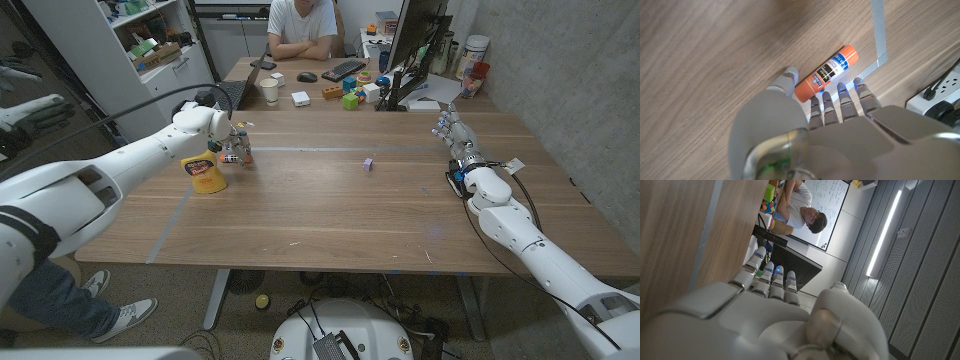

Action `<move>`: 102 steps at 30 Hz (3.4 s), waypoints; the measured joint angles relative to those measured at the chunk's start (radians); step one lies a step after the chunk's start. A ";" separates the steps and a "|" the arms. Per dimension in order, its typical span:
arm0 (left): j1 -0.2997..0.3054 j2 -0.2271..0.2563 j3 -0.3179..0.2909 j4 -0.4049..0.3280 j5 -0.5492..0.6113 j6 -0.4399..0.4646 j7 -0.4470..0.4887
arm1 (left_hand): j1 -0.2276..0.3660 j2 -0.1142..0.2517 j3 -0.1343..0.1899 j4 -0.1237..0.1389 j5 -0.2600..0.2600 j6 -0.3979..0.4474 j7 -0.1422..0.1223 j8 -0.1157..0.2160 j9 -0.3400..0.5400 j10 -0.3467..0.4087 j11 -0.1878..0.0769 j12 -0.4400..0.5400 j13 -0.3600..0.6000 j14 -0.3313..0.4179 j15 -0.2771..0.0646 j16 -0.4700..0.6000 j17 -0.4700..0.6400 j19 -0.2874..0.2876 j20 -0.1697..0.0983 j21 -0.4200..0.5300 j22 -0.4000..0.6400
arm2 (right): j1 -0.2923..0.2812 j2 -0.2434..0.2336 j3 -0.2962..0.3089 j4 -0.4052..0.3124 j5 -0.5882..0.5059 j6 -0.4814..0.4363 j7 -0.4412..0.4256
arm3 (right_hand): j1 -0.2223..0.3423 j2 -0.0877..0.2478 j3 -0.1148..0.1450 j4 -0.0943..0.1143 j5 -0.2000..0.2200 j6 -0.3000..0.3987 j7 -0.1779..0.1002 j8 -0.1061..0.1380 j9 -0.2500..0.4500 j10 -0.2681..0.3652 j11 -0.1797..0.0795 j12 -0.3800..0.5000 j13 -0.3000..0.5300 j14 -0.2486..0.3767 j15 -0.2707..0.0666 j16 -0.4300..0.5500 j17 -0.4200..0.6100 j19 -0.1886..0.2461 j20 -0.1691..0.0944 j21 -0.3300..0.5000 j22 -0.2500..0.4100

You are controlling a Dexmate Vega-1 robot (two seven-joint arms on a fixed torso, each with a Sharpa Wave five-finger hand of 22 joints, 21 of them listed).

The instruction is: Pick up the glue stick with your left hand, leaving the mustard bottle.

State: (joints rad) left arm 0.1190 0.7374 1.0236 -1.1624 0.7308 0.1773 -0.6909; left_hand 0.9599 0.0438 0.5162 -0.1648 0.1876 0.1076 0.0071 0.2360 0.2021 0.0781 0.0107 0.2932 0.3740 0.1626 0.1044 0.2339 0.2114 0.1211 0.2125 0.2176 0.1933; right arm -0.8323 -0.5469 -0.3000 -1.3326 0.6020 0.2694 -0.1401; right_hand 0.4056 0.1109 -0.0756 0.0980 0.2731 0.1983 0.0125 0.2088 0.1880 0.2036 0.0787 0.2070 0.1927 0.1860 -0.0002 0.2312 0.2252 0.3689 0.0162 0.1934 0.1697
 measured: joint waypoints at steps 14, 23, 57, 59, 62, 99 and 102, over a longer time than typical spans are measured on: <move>0.021 0.018 0.012 -0.031 0.065 0.011 0.028 | 0.004 0.004 -0.009 0.001 0.000 0.000 0.000 0.000 0.000 0.011 0.000 0.000 0.000 0.005 -0.005 0.000 0.000 0.005 0.005 0.000 0.000 | -0.002 0.006 0.000 0.009 0.000 0.010 -0.002 | 0.000 0.000 0.000 0.000 0.000 0.000 0.000 0.000 0.000 0.002 -0.002 0.000 0.000 0.005 0.005 0.000 0.002 0.000 0.000 0.000 0.000; 0.037 0.025 0.008 -0.040 0.089 0.018 0.051 | 0.009 0.009 -0.013 -0.004 0.000 0.007 0.000 0.000 0.000 0.016 -0.005 0.000 0.000 0.009 -0.009 0.000 0.000 0.005 0.005 0.000 0.000 | -0.002 0.009 -0.002 0.012 -0.001 0.013 -0.002 | 0.000 0.000 0.000 0.000 0.000 0.000 0.000 0.000 0.000 0.006 0.002 -0.002 0.000 0.005 0.005 0.000 0.005 0.000 0.000 0.000 0.000; 0.128 -0.011 -0.022 -0.034 0.127 0.117 0.332 | 0.183 -0.017 -0.118 -0.001 0.000 0.396 0.033 0.088 -0.005 0.482 -0.090 0.102 -0.043 0.449 -0.158 0.130 -0.028 0.466 -0.132 0.177 -0.002 | 0.018 0.018 -0.004 0.057 -0.005 0.032 0.007 | 0.000 0.000 -0.004 -0.004 0.000 0.011 0.000 0.000 0.000 0.013 -0.002 -0.002 0.000 0.013 -0.002 0.000 0.005 0.004 -0.004 0.000 0.000; 0.132 -0.011 -0.024 -0.037 0.123 0.127 0.347 | 0.185 -0.016 -0.118 -0.001 0.000 0.439 0.032 0.097 -0.005 0.527 -0.095 0.112 -0.053 0.496 -0.164 0.132 -0.030 0.509 -0.147 0.195 -0.003 | 0.020 0.018 -0.004 0.060 -0.006 0.034 0.008 | 0.000 0.000 -0.004 -0.004 0.000 0.011 0.000 0.000 0.000 0.013 -0.002 -0.002 0.000 0.013 -0.002 0.000 0.005 0.004 -0.004 0.000 0.000; 0.143 -0.011 -0.031 -0.045 0.118 0.137 0.364 | 0.185 -0.016 -0.118 -0.001 0.005 0.517 0.030 0.112 -0.004 0.607 -0.092 0.115 -0.073 0.598 -0.176 0.140 -0.035 0.601 -0.177 0.235 -0.005 | 0.024 0.020 -0.005 0.065 -0.008 0.039 0.009 | 0.000 0.000 -0.004 -0.004 0.000 0.011 0.000 0.000 0.000 0.013 -0.002 -0.002 0.000 0.013 -0.002 0.000 0.005 0.010 0.002 0.000 0.000; 0.208 -0.016 -0.062 -0.122 0.034 0.262 0.502 | 0.230 -0.062 -0.096 -0.013 0.004 0.733 0.063 0.190 -0.001 0.825 -0.003 0.202 -0.089 0.841 -0.157 0.164 -0.022 0.825 -0.228 0.354 -0.009 | 0.033 0.024 -0.004 0.080 -0.014 0.062 0.012 | -0.005 -0.005 -0.007 -0.007 0.000 0.022 0.000 0.000 0.000 0.020 -0.005 -0.002 0.005 0.016 0.002 0.000 0.005 0.009 0.002 0.000 0.000; 0.211 -0.009 -0.068 -0.139 0.034 0.262 0.502 | 0.230 -0.061 -0.096 -0.013 0.003 0.733 0.063 0.190 -0.001 0.825 -0.003 0.202 -0.089 0.842 -0.158 0.164 -0.022 0.825 -0.228 0.354 -0.009 | 0.033 0.024 -0.004 0.080 -0.015 0.062 0.012 | -0.005 -0.005 -0.007 -0.007 0.000 0.022 0.000 0.000 0.000 0.023 -0.002 -0.002 0.005 0.016 0.002 0.000 0.005 0.009 0.002 0.000 0.000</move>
State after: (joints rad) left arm 0.3298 0.7288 0.9559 -1.3012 0.7648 0.4397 -0.1885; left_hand 1.1901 -0.0177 0.4199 -0.1780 0.1905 0.8408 0.0706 0.4258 0.2007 0.9033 0.0073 0.4955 0.2849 1.0051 -0.0535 0.3977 0.1891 0.9462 -0.0155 0.5711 0.1847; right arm -0.7992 -0.5233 -0.3044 -1.2531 0.5874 0.3317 -0.1284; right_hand 0.4004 0.1056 -0.0824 0.0912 0.2731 0.2201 0.0124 0.2088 0.1880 0.2269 0.0770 0.2050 0.1980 0.2020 0.0016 0.2312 0.2299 0.3779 0.0178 0.1934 0.1697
